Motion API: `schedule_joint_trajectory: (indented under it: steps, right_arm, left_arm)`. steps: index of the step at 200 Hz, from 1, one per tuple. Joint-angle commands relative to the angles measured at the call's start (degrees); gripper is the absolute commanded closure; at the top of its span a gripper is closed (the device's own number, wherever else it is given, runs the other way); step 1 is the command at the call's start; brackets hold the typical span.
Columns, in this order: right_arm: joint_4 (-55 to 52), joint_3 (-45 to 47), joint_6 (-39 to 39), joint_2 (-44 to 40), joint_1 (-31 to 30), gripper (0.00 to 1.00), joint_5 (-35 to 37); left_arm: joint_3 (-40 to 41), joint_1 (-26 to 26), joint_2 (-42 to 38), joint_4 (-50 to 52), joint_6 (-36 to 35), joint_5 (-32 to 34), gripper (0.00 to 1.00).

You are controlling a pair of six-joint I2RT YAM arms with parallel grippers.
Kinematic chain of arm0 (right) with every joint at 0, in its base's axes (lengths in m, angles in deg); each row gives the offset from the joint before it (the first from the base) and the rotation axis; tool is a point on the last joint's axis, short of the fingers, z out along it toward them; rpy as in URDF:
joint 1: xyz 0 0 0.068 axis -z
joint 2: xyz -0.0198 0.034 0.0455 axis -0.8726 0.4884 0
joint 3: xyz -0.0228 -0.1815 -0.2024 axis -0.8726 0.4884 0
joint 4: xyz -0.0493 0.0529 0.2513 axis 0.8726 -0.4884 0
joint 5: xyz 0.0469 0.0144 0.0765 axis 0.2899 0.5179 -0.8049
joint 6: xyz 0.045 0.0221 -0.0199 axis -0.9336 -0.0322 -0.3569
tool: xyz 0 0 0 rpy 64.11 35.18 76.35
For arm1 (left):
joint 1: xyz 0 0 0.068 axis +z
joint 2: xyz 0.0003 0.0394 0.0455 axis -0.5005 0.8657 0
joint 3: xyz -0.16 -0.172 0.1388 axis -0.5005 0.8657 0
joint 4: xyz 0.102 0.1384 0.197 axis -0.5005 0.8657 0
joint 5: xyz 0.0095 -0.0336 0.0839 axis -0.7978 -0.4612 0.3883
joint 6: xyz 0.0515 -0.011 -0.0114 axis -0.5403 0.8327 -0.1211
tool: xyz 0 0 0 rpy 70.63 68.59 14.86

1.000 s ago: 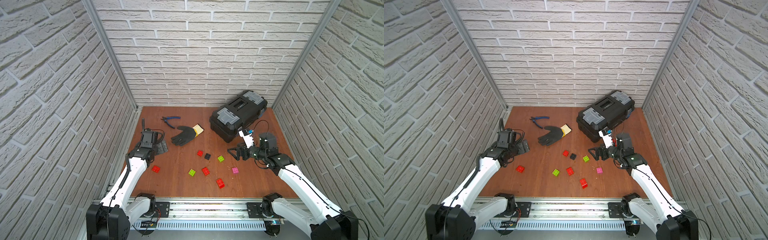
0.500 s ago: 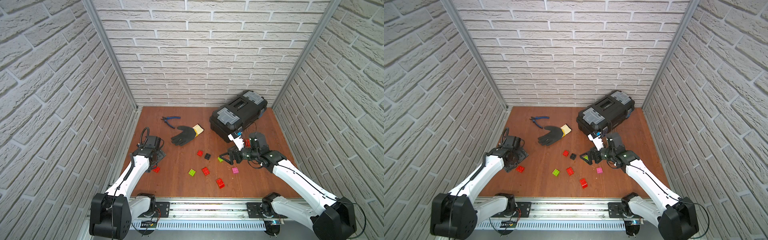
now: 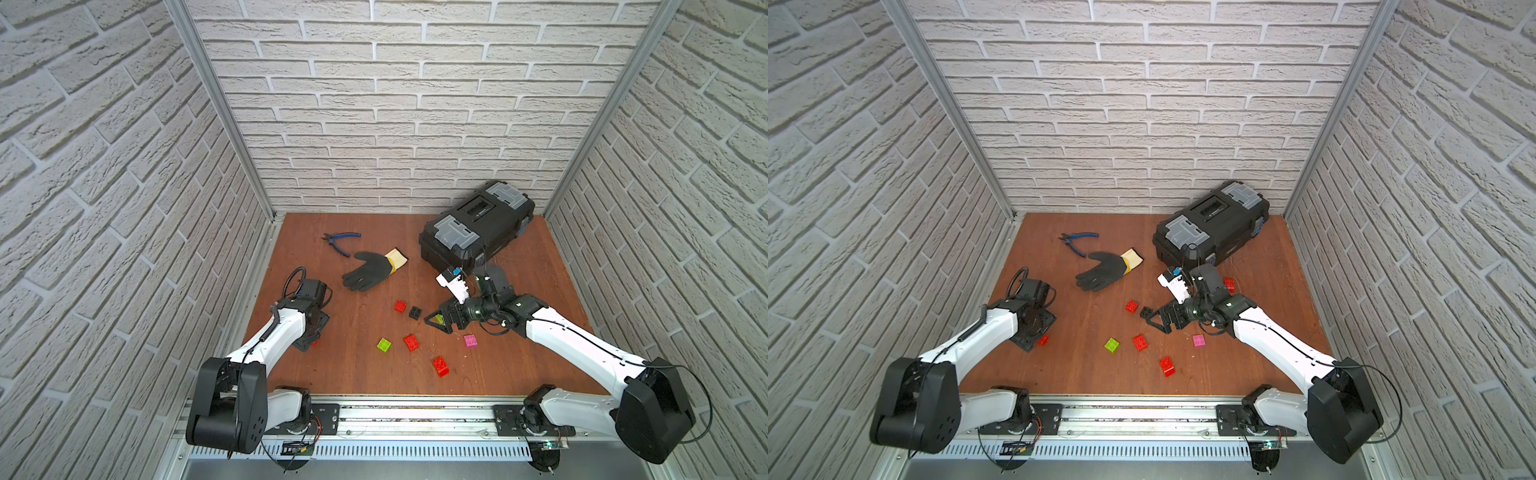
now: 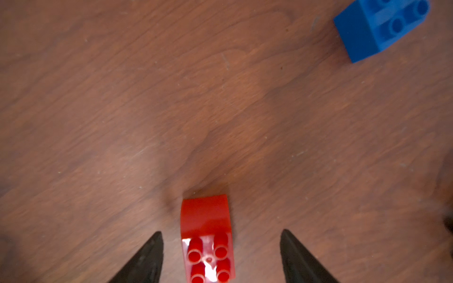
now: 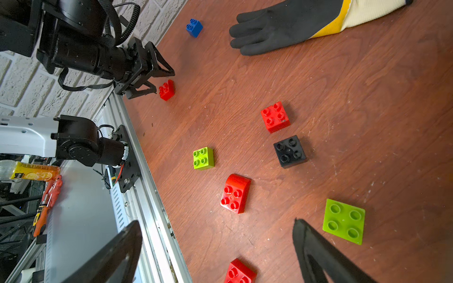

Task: Assemble the letter s with lego
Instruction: Pick up the lego brick from the center of the board.

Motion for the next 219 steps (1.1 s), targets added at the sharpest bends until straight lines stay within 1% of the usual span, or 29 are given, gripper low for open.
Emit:
schedule_joint_trajectory:
  steps: [1, 18, 38, 55, 73, 86, 95, 114, 134, 155, 180, 219]
  right_arm:
    - [2.14, -1.56, -0.24, 0.17, -0.47, 0.04, -0.06]
    - [2.07, -1.6, -0.23, 0.35, -0.42, 0.04, 0.0]
    - [1.96, -1.62, -0.23, 0.72, -0.47, 0.04, 0.0]
    - [1.58, -1.56, -0.01, 0.9, -0.49, 0.04, 0.33]
    - [1.37, -1.58, 0.03, 0.88, -0.47, 0.04, 0.52]
    - [1.2, -1.55, 0.12, 0.89, -0.5, 0.04, 0.71]
    - [0.96, -1.58, 0.1, 0.85, -0.47, 0.04, 0.95]
    - [0.06, -1.72, 0.61, 0.71, -0.47, 0.04, 1.7]
    - [-2.22, -2.67, 1.41, 0.92, 0.02, 0.03, 2.73]
    - [-2.59, -2.96, 1.44, 1.36, 1.64, 0.03, 1.22]
    - [-2.49, -3.06, 2.18, 1.55, 3.57, 0.03, -0.36]
    - [-2.39, -3.05, 3.08, 2.26, 6.14, 0.03, -3.35]
  left_arm:
    - [0.87, -0.37, 1.73, -2.37, 2.79, 0.4, 0.31]
    - [0.96, -0.61, 2.74, -3.03, 3.38, 0.14, 0.42]
    - [1.43, -0.7, 3.33, -3.9, 3.86, 0.26, 0.44]
    - [1.93, -0.83, 3.93, -4.64, 4.12, -0.21, 0.57]
    - [1.97, -0.86, 4.5, -4.78, 4.29, -0.56, 0.62]
    - [2.08, -1.05, 4.6, -5.08, 4.75, -0.92, 0.72]
    - [2.09, -1.29, 4.68, -5.22, 4.93, -1.34, 0.74]
    - [1.65, -2.24, 4.55, -4.86, 6.11, -2.35, 0.75]
    - [-0.33, -4.85, 3.97, -2.66, 7.86, -2.17, 0.74]
    - [-2.95, -9.09, 3.91, 0.1, 10.81, -1.04, 0.74]
    - [-4.87, -14.51, 4.64, 1.54, 16.33, -0.38, 0.72]
    - [-9.99, -21.43, 10.16, 2.41, 22.76, 1.13, 0.72]
